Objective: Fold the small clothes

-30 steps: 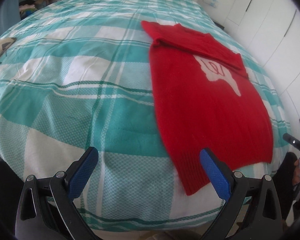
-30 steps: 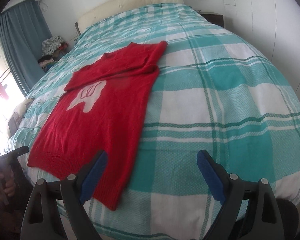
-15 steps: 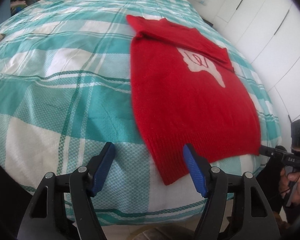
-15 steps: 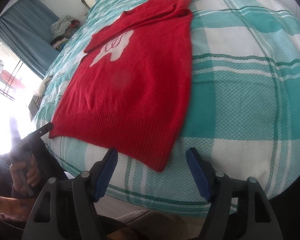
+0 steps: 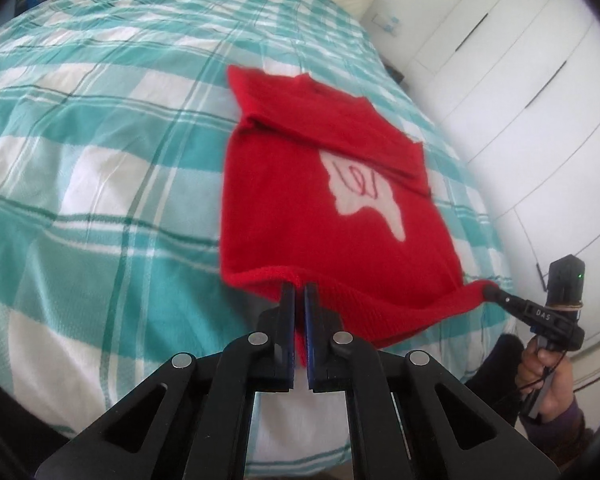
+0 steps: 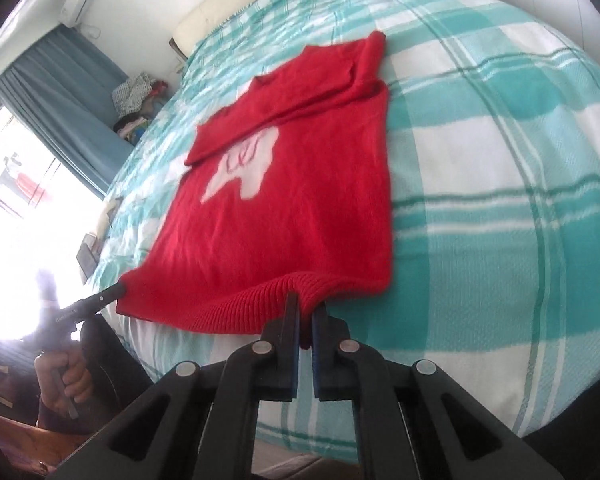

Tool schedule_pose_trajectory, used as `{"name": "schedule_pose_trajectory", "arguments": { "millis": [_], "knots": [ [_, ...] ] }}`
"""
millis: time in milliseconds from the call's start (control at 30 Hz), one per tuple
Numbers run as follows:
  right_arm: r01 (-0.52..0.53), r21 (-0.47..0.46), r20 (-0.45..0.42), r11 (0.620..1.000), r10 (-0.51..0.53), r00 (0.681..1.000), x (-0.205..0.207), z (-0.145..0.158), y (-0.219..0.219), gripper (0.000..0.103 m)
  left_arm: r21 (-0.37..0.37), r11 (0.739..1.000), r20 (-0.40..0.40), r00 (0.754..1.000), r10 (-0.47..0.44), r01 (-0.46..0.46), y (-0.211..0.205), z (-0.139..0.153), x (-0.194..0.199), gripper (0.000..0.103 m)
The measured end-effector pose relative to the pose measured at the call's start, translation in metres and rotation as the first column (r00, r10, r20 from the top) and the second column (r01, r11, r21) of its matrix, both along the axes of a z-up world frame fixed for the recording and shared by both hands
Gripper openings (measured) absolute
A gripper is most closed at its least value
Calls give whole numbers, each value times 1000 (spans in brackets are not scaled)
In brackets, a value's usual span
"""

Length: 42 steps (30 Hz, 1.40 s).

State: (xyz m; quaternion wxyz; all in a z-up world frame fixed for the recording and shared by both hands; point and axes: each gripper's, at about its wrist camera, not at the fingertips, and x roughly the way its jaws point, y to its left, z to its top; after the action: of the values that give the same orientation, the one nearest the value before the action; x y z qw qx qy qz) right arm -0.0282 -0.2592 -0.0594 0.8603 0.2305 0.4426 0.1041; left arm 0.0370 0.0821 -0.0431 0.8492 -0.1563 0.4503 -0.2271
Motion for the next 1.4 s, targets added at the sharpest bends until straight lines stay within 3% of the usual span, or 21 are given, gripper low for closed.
{"name": "schedule_pose_trajectory", "arguments": {
  "millis": [167, 267, 533, 567, 633, 700, 800, 900, 1000, 1067, 1133, 1200, 1400],
  "knots": [
    [34, -25, 118, 999, -31, 993, 70, 29, -14, 4, -25, 999, 106, 994, 42, -40, -17, 32, 83, 2],
    [59, -37, 168, 998, -52, 984, 133, 42, -23, 4, -12, 998, 118, 991, 70, -69, -32, 39, 149, 2],
    [141, -23, 107, 990, -138, 985, 292, 17, -52, 5, 115, 981, 78, 986, 148, -156, -69, 16, 294, 4],
    [154, -8, 99, 988, -152, 983, 305, 10, -55, 5, 139, 976, 66, 985, 161, -169, -72, 10, 306, 9],
    [197, 35, 96, 980, -200, 975, 319, -1, -64, 13, 177, 964, 43, 980, 195, -200, -70, 3, 319, 29],
    [242, 46, 109, 969, -245, 963, 318, -3, -71, 39, 175, 959, 57, 975, 217, -223, -62, 5, 317, 59],
    [223, 31, 157, 974, -225, 962, 298, 10, -73, 40, 175, 957, 114, 970, 214, -231, -52, 14, 293, 76],
    [92, -51, 192, 994, -81, 978, 272, 25, -52, 40, 211, 961, 143, 978, 152, -180, -57, 13, 262, 87],
    [-122, -78, 156, 989, 133, 979, 242, 20, -17, 50, 344, 926, 164, 981, 100, -152, -71, -1, 226, 92],
    [-193, -184, 83, 964, 210, 974, 224, 2, 3, 52, 418, 894, 177, 980, 97, -164, -76, -7, 206, 92],
    [-177, -362, -4, 915, 188, 982, 207, -20, 7, 52, 430, 883, 212, 972, 103, -188, -74, -3, 183, 92],
    [-123, -452, -6, 883, 135, 991, 186, -27, -2, 51, 430, 879, 248, 963, 105, -206, -73, 5, 162, 93],
    [-18, -432, 99, 902, 67, 993, 131, -5, -19, 52, 439, 866, 325, 941, 96, -240, -77, 24, 125, 95]
  ]
}}
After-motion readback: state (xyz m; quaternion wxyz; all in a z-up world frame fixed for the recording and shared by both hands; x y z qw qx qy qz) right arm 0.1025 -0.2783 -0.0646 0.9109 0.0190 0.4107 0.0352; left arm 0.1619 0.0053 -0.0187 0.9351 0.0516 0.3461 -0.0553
